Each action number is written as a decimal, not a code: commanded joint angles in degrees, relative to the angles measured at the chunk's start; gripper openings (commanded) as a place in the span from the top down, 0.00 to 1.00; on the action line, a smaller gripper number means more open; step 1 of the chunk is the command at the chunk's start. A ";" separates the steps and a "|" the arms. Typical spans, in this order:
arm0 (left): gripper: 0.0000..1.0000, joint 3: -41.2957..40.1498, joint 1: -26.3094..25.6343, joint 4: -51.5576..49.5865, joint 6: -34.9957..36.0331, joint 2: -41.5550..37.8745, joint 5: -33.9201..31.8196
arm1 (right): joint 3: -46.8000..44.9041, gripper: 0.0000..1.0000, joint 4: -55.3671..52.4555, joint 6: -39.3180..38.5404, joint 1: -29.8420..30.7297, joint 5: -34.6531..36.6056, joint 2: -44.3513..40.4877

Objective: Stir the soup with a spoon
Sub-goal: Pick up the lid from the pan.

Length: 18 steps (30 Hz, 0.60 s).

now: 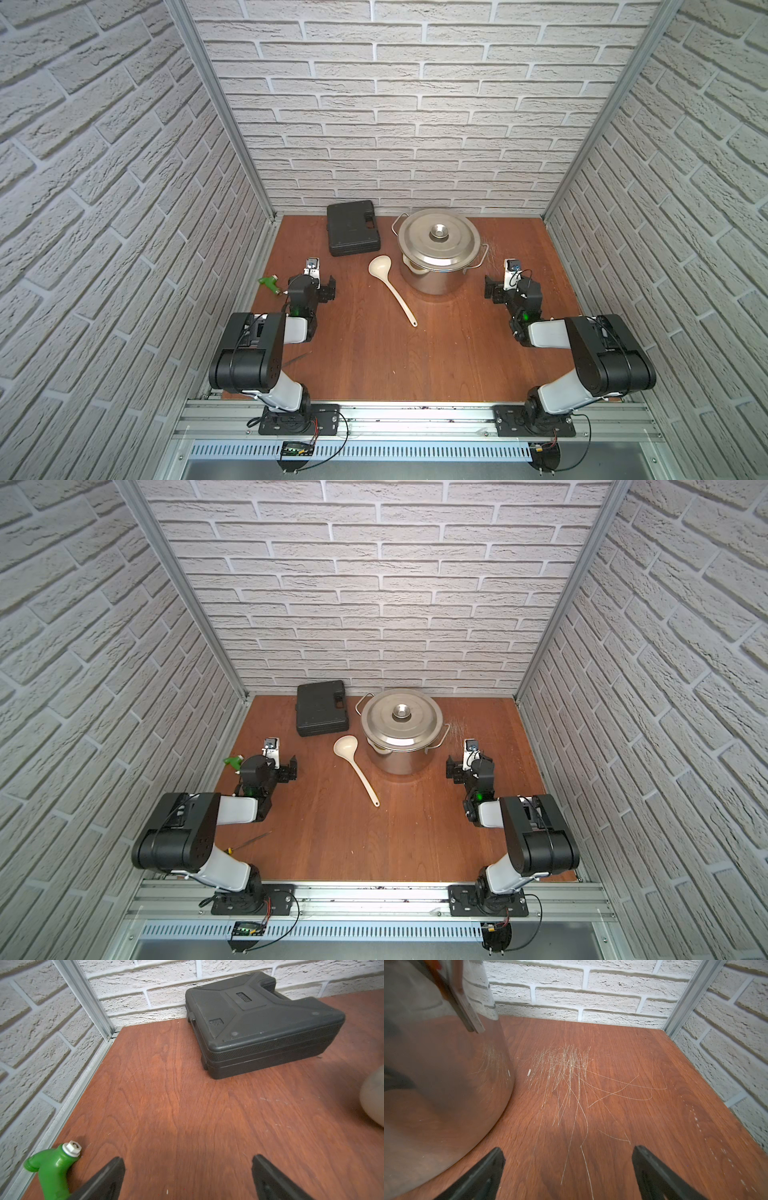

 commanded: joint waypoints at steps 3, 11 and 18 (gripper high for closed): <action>0.02 5.58 -2.17 -15.89 -0.14 -10.48 -5.22 | 1.13 0.01 -11.07 1.66 0.59 3.37 -14.64; 0.02 18.20 -5.06 -51.34 -17.11 -30.57 -14.16 | 25.91 0.01 -65.88 15.45 1.37 6.87 -32.56; 0.02 31.41 -5.84 -75.61 -31.00 -33.31 -2.52 | 39.23 0.14 -74.58 28.26 1.85 -10.62 -29.82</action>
